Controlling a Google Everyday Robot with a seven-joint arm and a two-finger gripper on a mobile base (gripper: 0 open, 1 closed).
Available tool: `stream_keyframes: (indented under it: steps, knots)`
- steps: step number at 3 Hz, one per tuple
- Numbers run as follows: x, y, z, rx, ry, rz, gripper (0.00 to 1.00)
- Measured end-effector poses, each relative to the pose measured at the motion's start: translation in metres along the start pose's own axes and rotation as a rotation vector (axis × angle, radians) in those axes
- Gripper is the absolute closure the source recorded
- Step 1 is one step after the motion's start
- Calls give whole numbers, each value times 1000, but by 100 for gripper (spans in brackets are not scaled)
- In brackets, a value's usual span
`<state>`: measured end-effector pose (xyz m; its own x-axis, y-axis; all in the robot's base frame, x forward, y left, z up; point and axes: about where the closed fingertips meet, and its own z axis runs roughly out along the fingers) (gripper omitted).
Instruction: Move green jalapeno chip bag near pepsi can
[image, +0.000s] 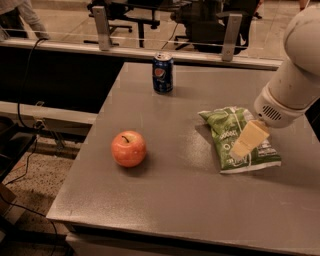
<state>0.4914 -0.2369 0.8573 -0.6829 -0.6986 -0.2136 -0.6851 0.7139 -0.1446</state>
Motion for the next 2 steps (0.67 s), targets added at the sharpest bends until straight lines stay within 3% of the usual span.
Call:
stream_keyframes:
  steps: [2]
  knots:
    - [-13,-4,2,-38,-8,9,63]
